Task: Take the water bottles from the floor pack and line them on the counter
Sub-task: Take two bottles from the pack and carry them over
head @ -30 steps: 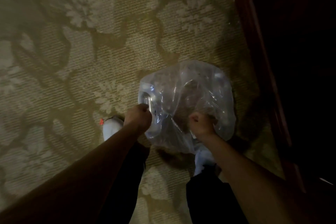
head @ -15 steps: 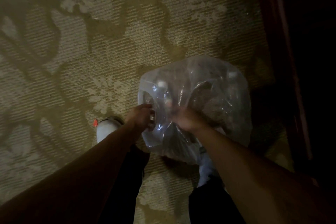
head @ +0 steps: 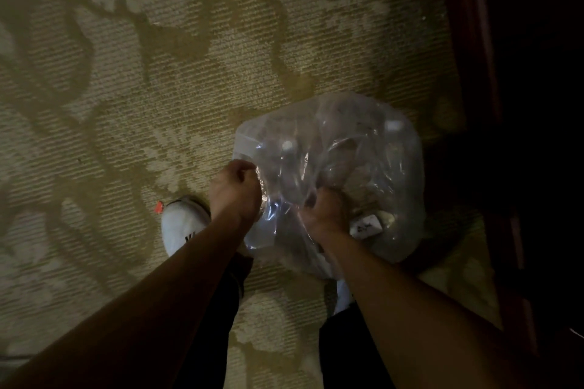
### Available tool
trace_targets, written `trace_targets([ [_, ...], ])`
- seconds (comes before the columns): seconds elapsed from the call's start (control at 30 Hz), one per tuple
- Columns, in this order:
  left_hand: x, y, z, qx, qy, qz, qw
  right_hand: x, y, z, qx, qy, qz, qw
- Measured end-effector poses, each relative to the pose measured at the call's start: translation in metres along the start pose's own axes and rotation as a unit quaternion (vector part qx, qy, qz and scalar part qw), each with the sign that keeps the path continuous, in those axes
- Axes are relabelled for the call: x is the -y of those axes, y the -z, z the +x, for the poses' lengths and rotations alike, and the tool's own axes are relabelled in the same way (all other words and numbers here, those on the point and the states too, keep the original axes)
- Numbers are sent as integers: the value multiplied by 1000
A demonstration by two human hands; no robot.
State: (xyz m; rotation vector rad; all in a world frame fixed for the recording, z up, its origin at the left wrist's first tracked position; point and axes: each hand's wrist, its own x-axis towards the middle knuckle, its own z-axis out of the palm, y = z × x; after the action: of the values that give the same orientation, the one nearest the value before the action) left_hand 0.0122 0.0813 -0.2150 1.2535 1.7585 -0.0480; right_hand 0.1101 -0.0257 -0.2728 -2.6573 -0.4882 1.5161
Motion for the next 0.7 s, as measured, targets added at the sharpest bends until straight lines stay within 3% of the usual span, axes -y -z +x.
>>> trace_targets([
  [0.17, -15, 6, -40, -64, -65, 13, 996, -21, 44, -28, -29, -13, 117, 993],
  [0.23, -21, 2, -58, -18, -85, 5, 996, -24, 61, -44, -38, -16, 152, 988],
  [0.33, -23, -12, -78, 126, -35, -28, 991, -26, 75, -73, -45, -47, 187, 980],
  [0.4, -25, -19, -89, 186, 1, -27, 982, -29, 78, -90, -18, -67, 272, 960],
  [0.5, -26, -23, -95, 234, 85, -105, 963, -32, 77, -108, 68, -106, 397, 909],
  [0.57, -29, -20, -97, 286, 162, -170, 929, -36, 78, -117, 101, -82, 433, 892],
  [0.63, -30, -18, -96, 315, 176, -213, 908, -36, 81, -115, 127, -56, 439, 887],
  [0.7, -31, -17, -89, 301, 142, -201, 921, -36, 78, -102, 108, -64, 417, 900],
])
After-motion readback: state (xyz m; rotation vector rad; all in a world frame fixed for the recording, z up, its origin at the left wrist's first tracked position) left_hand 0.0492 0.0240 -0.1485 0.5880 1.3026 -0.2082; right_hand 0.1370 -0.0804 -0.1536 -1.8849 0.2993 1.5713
